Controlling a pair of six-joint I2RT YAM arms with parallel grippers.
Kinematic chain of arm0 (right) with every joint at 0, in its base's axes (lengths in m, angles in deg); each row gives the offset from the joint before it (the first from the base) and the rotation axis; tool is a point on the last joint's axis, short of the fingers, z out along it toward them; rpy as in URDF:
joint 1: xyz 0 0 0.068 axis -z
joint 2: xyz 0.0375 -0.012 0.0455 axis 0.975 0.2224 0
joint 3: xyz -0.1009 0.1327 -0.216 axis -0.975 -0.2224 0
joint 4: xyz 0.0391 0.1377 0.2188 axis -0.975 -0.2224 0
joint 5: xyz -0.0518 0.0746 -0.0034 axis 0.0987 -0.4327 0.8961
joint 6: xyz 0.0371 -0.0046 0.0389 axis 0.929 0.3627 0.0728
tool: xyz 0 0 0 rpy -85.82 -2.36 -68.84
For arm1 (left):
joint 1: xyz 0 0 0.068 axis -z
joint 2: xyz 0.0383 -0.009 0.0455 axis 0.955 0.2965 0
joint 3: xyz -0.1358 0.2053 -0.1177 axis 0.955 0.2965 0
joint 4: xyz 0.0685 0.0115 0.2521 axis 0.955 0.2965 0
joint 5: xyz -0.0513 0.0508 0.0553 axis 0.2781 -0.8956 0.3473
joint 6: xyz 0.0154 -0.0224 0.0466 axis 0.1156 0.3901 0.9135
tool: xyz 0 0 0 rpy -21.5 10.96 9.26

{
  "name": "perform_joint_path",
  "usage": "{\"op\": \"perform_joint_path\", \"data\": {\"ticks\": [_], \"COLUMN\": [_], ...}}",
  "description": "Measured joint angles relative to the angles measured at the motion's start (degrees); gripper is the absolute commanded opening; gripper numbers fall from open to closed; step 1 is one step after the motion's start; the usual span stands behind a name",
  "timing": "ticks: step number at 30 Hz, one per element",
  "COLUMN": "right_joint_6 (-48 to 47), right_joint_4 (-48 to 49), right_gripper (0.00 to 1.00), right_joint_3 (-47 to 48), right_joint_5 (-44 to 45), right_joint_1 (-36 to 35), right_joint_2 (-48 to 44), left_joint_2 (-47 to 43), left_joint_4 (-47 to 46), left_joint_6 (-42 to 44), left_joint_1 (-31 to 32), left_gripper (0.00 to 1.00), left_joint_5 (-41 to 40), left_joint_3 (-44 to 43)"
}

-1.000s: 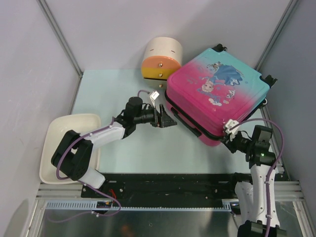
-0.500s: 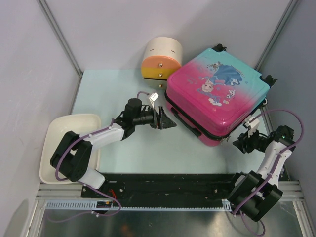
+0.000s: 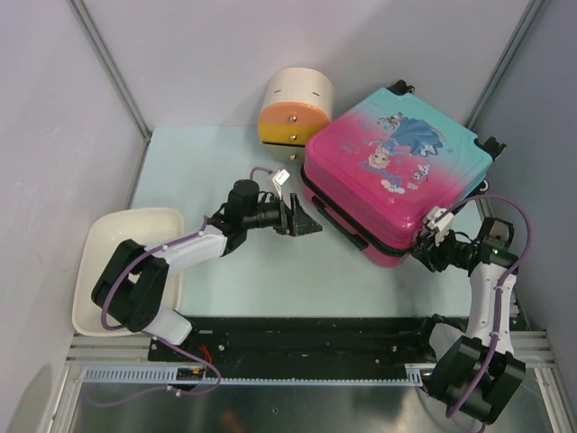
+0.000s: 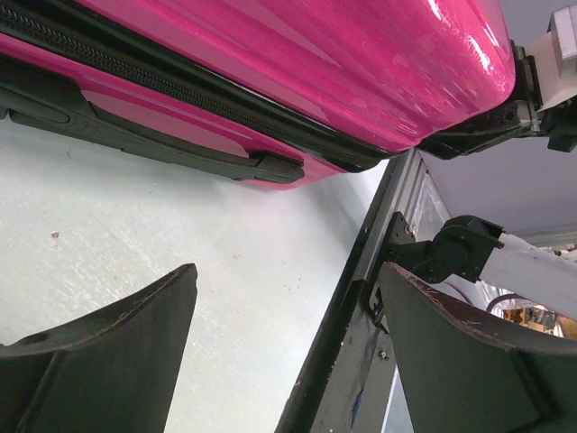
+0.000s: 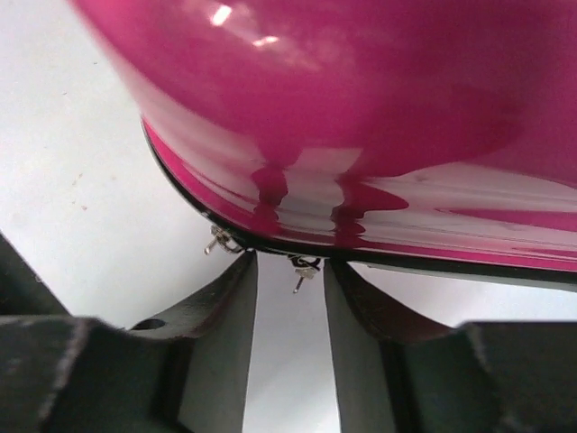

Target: Open, take out, and arrange the luggage

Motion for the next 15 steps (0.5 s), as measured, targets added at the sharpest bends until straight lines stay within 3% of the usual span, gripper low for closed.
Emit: {"op": "perform_joint_path", "data": {"ticks": [8,10,13,15], "right_joint_6": [11.1,13.6,17.9,20.4], "right_joint_4": [11.8,14.2,16.9,17.8], "right_gripper": [0.06,0.03,0.08,0.26], "right_joint_3": [-5.3,-5.7,-6.4,-6.4], "right_joint_5": [6.3,7.7,8.3,8.3], "right_joint_1": [-2.2,-1.1,0.2,0.7], "right_joint_2": [-4.3,-4.8,-4.5,-4.3], "left_joint_2": [0.0,0.0,0.1,0.3], "left_joint_4": [0.0,0.0,0.0,0.0], "left_joint_6": [0.0,0.0,0.0,0.0], "left_joint_1": [0.0,0.0,0.0,0.0], "left_gripper": [0.86,0.86,0.86,0.86], "left_joint_5": [0.0,0.0,-0.1,-0.1], "left_joint_3": [0.0,0.0,0.0,0.0]}}
